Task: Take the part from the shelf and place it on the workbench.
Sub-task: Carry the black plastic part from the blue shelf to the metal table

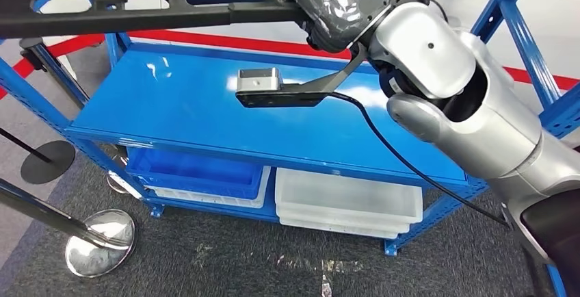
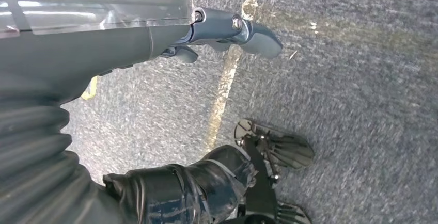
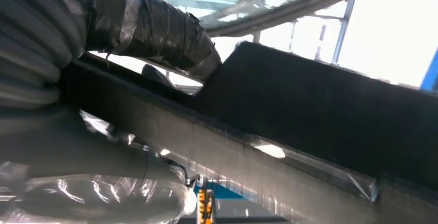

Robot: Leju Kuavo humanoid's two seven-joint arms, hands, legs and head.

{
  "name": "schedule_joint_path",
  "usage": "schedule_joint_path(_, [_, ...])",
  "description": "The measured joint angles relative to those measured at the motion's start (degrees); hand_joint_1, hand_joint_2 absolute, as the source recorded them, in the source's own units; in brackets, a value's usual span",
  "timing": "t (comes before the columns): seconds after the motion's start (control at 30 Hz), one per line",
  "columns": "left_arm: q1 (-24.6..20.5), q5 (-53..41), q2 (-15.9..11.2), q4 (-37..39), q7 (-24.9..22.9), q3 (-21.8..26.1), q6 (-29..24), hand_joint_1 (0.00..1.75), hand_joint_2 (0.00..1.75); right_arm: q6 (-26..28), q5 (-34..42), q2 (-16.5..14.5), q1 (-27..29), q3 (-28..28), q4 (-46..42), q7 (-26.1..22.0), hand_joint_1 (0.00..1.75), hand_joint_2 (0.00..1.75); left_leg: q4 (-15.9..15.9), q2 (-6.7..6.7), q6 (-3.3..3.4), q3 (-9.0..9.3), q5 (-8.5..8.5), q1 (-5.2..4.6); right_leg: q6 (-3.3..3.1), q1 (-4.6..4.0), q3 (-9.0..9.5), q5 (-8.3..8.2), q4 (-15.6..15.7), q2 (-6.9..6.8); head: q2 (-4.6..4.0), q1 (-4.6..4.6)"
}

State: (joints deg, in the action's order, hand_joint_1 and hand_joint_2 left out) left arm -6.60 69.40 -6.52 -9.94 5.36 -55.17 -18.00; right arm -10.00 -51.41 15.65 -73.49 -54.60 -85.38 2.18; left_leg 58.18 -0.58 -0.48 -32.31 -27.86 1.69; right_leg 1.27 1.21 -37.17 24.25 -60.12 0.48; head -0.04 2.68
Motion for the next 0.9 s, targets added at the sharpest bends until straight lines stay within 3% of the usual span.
schedule_joint_path(0.13, [-0.09,-0.22,0.01,-0.01,-0.18,-0.02,0.27,0.0,1.75,0.1,-0.33,0.05,0.01,0.01,0.08,-0.15,1.75,1.75,0.99,0.15,-1.07,-0.37,-0.99,0.12,-1.62,-0.04,0.09,0.22,0.09,0.13,-0.01,0.19])
schedule_joint_path(0.2, [-0.23,-0.26,0.01,-0.01,-0.18,-0.03,0.34,0.0,1.75,0.26,-0.48,0.01,-0.03,0.0,0.11,-0.18,1.75,1.75,6.23,0.33,-1.29,-3.03,-3.6,0.12,-2.16,0.03,0.32,0.27,0.26,0.13,-0.01,0.32])
schedule_joint_path(0.27, [-0.36,-0.33,-0.01,-0.01,-0.15,-0.04,0.36,0.0,1.75,0.36,-0.58,-0.01,0.05,-0.03,0.11,-0.27,1.75,1.75,13.79,0.34,-1.29,-7.27,-6.06,0.0,-2.48,-0.22,0.47,0.43,0.25,0.13,-0.01,0.38])
schedule_joint_path(0.3, [-0.35,-0.38,-0.01,-0.01,-0.14,-0.04,0.36,0.0,1.75,0.37,-0.61,-0.01,0.14,-0.04,0.11,-0.31,1.75,1.75,16.22,0.34,-1.19,-8.91,-6.25,-0.05,-2.64,-0.4,0.58,0.53,0.24,0.14,-0.01,0.37])
schedule_joint_path(0.33, [-0.31,-0.48,-0.01,-0.01,-0.1,-0.04,0.36,0.0,1.75,0.37,-0.65,-0.01,0.22,-0.06,0.11,-0.32,1.75,1.75,16.5,0.34,-0.99,-9.55,-5.29,-0.13,-2.78,-0.56,0.75,0.64,0.24,0.16,-0.01,0.36])
schedule_joint_path(0.37, [-0.28,-0.6,-0.01,-0.01,-0.03,-0.05,0.36,0.0,1.75,0.37,-0.68,-0.01,0.26,-0.06,0.11,-0.33,1.75,1.75,14.64,0.34,-0.69,-9.15,-3.4,-0.24,-2.87,-0.71,0.99,0.77,0.23,0.18,-0.01,0.35])
schedule_joint_path(0.43, [-0.29,-0.81,-0.16,0.0,0.16,-0.07,0.36,0.0,1.75,0.4,-0.74,-0.01,0.22,-0.06,0.11,-0.34,1.75,1.75,7.3,0.33,0.18,-6.25,1.05,-0.63,-2.86,-0.91,1.54,1.09,0.26,0.22,-0.01,0.32])
schedule_joint_path(0.47, [-0.34,-0.87,-0.27,0.0,0.26,-0.07,0.37,0.0,1.75,0.43,-0.77,-0.01,0.15,-0.06,0.11,-0.34,1.75,1.75,4.01,0.3,0.55,-4.83,2.23,-0.88,-2.72,-1.03,1.65,1.22,0.25,0.25,-0.01,0.32])
schedule_joint_path(0.53, [-0.49,-0.9,-0.45,0.0,0.37,-0.08,0.38,0.0,1.75,0.49,-0.82,-0.01,0.07,-0.06,0.05,-0.37,1.75,1.75,1.34,0.2,0.95,-3.66,2.41,-1.26,-2.27,-1.14,1.57,1.2,0.38,0.25,-0.01,0.29])
schedule_joint_path(0.63, [-0.51,-0.9,-0.47,-0.01,0.41,-0.08,0.44,0.0,1.75,0.51,-0.98,-0.01,0.06,-0.06,-0.12,-0.46,1.75,1.75,0.51,0.25,1.41,-3.22,2.63,-1.01,-1.4,-1.15,1.3,1.64,0.06,0.16,-0.01,0.25])
schedule_joint_path(0.7, [-0.42,-0.92,-0.47,-0.01,0.41,-0.08,0.49,0.0,1.75,0.52,-1.08,0.0,-0.04,-0.05,-0.19,-0.48,1.75,1.75,0.01,0.38,1.92,-2.85,2.84,-0.73,-0.9,-1.13,-0.5,4.21,-4.14,0.04,-0.01,0.11])
schedule_joint_path(0.77, [-0.45,-0.95,-0.47,0.0,0.41,-0.09,0.49,0.0,1.75,0.54,-1.12,-0.01,0.06,-0.05,-0.21,-0.49,1.75,1.75,0.0,0.38,2.19,-2.8,2.82,-0.82,-0.65,-1.06,-3.92,7.56,-11.61,-0.01,-0.01,0.07])
schedule_joint_path(0.8, [-0.47,-0.95,-0.47,0.0,0.41,-0.09,0.49,0.0,1.75,0.54,-1.13,-0.01,0.18,-0.06,-0.24,-0.51,1.75,1.75,0.06,0.36,2.24,-2.8,2.77,-0.86,-0.59,-1.03,-5.31,8.28,-14.36,-0.02,-0.01,0.05])
schedule_joint_path(0.83, [-0.47,-0.95,-0.47,0.0,0.41,-0.09,0.49,0.0,1.75,0.53,-1.14,-0.02,0.28,-0.06,-0.26,-0.52,1.75,1.75,0.15,0.31,2.27,-2.79,2.7,-0.88,-0.59,-1.02,-5.88,8.01,-15.31,-0.03,-0.01,0.05])
schedule_joint_path(0.87, [-0.46,-0.95,-0.47,-0.01,0.41,-0.09,0.49,0.0,1.75,0.52,-1.15,-0.02,0.33,-0.06,-0.28,-0.54,1.75,1.75,0.29,0.25,2.27,-2.77,2.62,-0.9,-0.67,-1.03,-5.33,6.68,-13.98,-0.03,-0.01,0.03])
schedule_joint_path(0.9, [-0.44,-0.95,-0.46,-0.01,0.39,-0.09,0.49,0.0,1.75,0.52,-1.17,-0.01,0.31,-0.06,-0.3,-0.54,1.75,1.75,0.42,0.17,2.23,-2.73,2.5,-0.91,-0.86,-1.05,-3.79,4.65,-10.63,-0.03,-0.01,0.01])
